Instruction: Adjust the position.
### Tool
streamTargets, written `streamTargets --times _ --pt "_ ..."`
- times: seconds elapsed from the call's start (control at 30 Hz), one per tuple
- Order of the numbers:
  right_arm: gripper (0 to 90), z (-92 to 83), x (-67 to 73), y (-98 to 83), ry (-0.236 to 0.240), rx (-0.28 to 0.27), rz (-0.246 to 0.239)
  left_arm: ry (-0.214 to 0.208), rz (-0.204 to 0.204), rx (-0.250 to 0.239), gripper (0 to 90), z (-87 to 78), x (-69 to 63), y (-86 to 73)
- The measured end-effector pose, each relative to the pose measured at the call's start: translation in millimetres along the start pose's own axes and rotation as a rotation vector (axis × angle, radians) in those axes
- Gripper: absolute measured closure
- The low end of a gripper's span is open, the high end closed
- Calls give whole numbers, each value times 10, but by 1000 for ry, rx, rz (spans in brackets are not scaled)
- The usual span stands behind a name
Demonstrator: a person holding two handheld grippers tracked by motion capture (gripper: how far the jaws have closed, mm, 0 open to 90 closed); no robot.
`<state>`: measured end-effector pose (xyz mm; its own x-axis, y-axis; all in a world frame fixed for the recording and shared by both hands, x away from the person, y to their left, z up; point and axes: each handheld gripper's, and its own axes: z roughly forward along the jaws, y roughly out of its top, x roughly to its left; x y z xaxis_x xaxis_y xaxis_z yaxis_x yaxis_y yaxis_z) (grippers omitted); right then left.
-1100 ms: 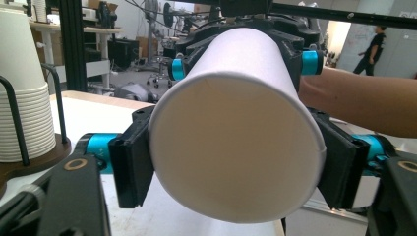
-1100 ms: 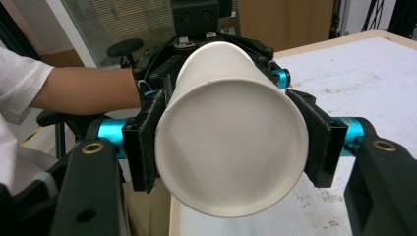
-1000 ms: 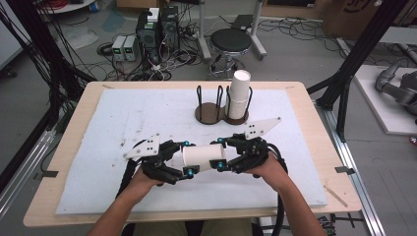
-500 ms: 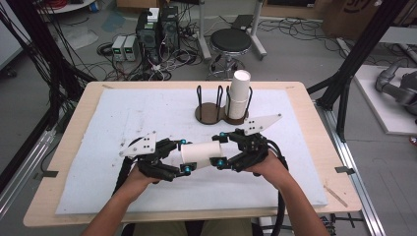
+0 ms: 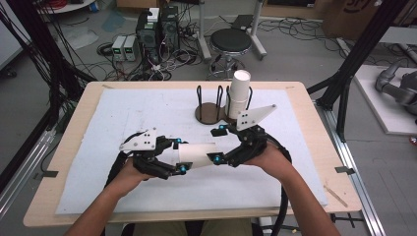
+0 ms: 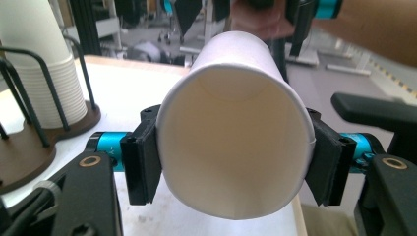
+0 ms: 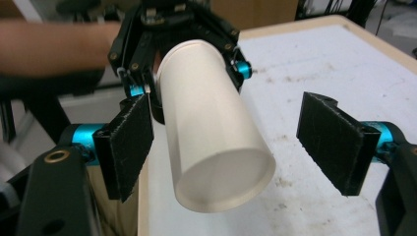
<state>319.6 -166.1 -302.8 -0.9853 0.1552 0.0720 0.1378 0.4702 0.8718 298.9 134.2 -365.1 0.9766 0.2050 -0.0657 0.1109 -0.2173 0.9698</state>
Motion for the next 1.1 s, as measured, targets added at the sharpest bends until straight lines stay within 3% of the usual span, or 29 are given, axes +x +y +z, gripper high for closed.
streamTargets --times 0.07,0.1,0.17,0.23,0.5,0.67,0.77,1.0,1.1 --pt "222 31 22 67 -5 56 -39 4 1 20 337 -6 8 18" --pt "222 63 34 119 -13 111 -83 8 2 33 337 -9 9 29" --pt "223 76 41 134 -15 132 -91 12 3 51 337 -11 12 55" --pt "224 124 53 175 -38 201 -149 16 7 67 337 -11 15 80" --pt "233 224 76 242 -44 317 -225 19 17 143 337 30 24 159" --pt "236 280 84 251 -43 372 -241 16 25 180 337 55 31 188" --pt "238 346 95 255 -48 436 -270 12 27 211 337 86 27 202" --pt "244 443 86 260 -40 503 -312 13 32 251 337 122 30 192" --pt "244 477 96 252 -34 530 -300 13 34 263 337 131 30 188"
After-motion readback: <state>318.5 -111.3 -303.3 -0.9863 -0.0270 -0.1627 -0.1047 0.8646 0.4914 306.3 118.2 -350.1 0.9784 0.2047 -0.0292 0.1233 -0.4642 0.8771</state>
